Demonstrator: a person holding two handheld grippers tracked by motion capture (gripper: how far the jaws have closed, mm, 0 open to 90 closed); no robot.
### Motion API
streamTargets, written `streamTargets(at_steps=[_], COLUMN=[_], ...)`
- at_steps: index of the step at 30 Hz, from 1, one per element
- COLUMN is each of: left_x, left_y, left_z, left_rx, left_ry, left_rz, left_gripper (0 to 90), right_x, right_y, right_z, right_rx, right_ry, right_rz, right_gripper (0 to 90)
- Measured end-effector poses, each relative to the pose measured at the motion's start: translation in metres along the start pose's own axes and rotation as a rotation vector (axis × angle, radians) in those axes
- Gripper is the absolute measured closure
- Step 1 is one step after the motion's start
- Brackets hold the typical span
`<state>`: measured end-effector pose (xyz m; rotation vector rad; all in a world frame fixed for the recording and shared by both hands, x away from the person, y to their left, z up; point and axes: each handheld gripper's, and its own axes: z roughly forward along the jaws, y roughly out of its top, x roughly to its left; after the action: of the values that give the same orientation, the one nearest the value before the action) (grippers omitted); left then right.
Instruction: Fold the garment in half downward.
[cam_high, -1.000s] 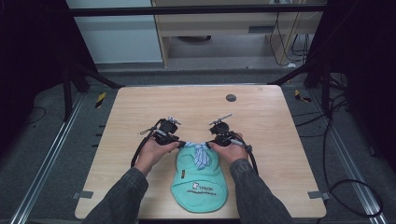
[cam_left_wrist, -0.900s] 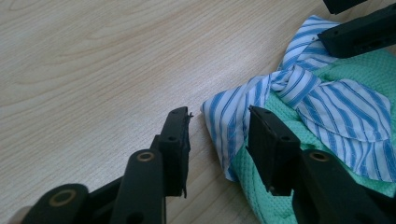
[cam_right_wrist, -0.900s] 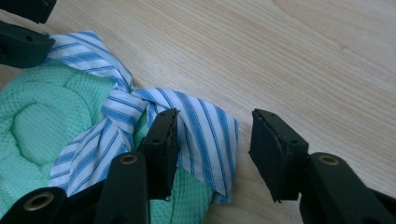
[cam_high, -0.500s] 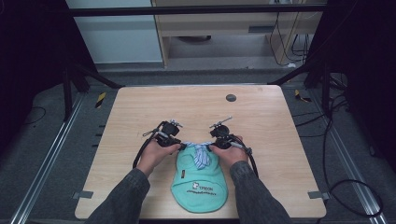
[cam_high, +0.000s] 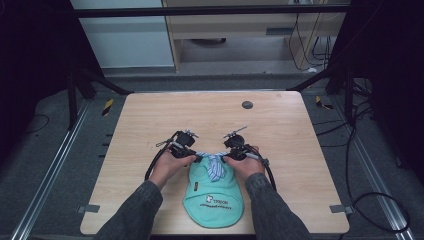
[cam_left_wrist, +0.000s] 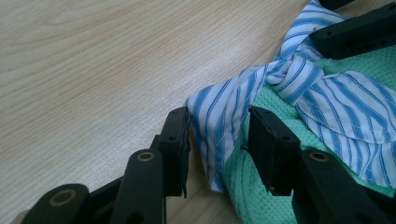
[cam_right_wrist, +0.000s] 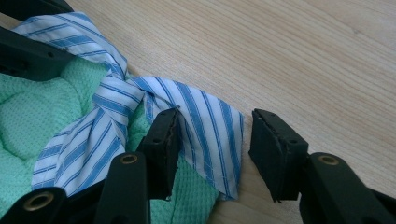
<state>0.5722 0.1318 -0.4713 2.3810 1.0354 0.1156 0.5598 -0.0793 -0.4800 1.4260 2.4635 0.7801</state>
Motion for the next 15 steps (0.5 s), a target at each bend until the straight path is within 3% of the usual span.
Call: streamTargets(at_steps=[5, 15], left_x=[-0.0009, -0.0025], left_y=[-0.0006, -0.0026], left_z=[0.0029, 0.0045], left_rx=[0.010, 0.003], left_ry=[0.003, 0.013], left_rz=[0.008, 0.039], left_gripper=[61.4, 72.0], right_x=[0.0004, 0.0036], right_y=[-0.0001, 0.0001], right_z=[0.0003, -0.0001], right_rx=[-0.001, -0.001], right_ry=[0.003, 0.019], right_rz=[-0.004, -0.024], right_gripper=[53.4, 65.5])
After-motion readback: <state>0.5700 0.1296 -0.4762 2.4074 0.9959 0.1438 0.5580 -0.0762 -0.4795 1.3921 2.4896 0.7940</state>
